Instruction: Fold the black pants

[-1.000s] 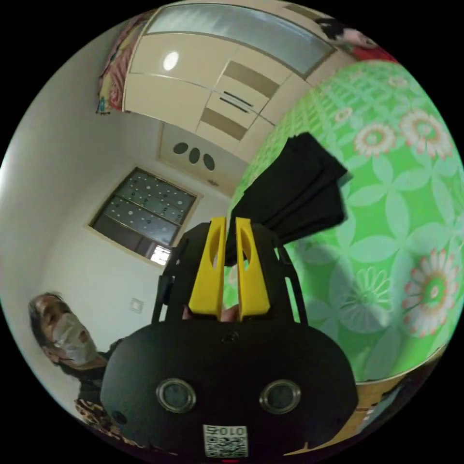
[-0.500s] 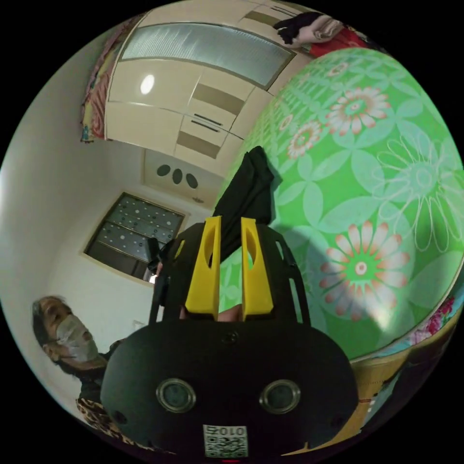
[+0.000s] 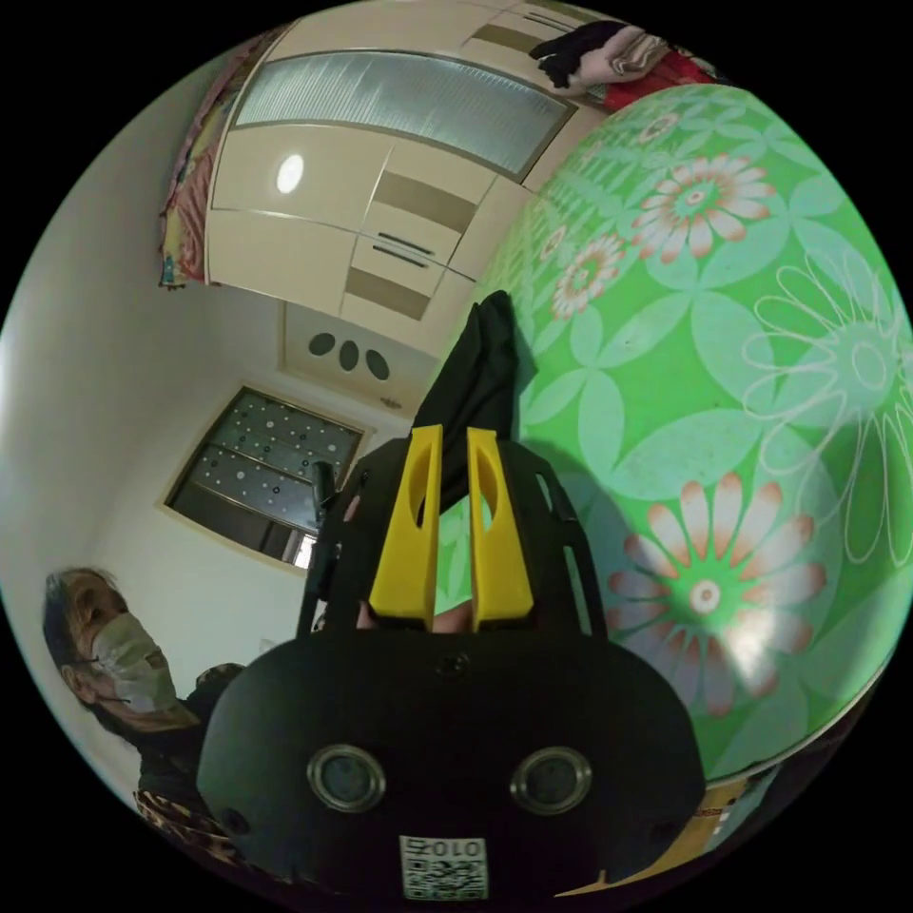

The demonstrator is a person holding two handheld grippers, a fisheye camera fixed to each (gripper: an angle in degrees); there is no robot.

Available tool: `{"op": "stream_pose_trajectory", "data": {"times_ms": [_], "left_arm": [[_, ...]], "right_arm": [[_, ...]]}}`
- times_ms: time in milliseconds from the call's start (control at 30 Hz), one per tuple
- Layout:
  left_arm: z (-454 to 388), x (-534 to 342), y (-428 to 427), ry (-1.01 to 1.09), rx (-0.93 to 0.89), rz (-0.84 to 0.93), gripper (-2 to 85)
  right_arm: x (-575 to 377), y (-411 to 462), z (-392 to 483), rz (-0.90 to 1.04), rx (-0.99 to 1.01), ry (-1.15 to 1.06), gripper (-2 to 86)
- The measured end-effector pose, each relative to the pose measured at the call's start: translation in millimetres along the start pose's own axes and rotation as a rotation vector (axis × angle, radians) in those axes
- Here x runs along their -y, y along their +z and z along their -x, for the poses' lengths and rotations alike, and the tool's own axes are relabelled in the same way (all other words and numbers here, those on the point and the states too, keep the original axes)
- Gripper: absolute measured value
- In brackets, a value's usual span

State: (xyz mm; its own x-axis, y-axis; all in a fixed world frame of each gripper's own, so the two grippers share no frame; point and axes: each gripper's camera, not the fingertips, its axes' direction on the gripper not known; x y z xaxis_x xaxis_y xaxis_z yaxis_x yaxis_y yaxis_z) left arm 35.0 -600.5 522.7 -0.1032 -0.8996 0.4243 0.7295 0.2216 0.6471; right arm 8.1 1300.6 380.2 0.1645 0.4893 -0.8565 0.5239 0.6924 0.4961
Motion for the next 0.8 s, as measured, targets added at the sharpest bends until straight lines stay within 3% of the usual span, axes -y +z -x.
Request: {"op": "stream_pose_trajectory", "data": {"times_ms": [133,200,267,333,400,567,800], "left_arm": [[11,55,32,0.079,0.003,0.023,-0.3],[24,79,44,0.013,-0.038,0.043,-0.2],[37,88,50,-0.195,-0.175,0.039,-0.1],[8,76,30,-0.078,-0.308,-0.099,0.1],[-40,57,16,0.077,-0.314,-0.171,0.4],[-208,1,52,0.529,0.049,-0.203,5.1],[-311,-48,117,0.779,0.402,-0.171,10.2]], "right_arm": [[-6,-29,-19,-0.05,0.036,0.044,5.7],[-9,-41,-24,-0.074,0.043,0.052,5.5],[-11,-53,-29,-0.096,0.051,0.046,5.3],[-13,-70,-37,-0.124,0.065,0.043,5.0],[-16,-82,-43,-0.144,0.101,0.041,4.8],[-31,-115,-55,-0.224,0.206,-0.016,4.3],[-39,-147,-67,-0.248,0.257,-0.054,3.9]]}}
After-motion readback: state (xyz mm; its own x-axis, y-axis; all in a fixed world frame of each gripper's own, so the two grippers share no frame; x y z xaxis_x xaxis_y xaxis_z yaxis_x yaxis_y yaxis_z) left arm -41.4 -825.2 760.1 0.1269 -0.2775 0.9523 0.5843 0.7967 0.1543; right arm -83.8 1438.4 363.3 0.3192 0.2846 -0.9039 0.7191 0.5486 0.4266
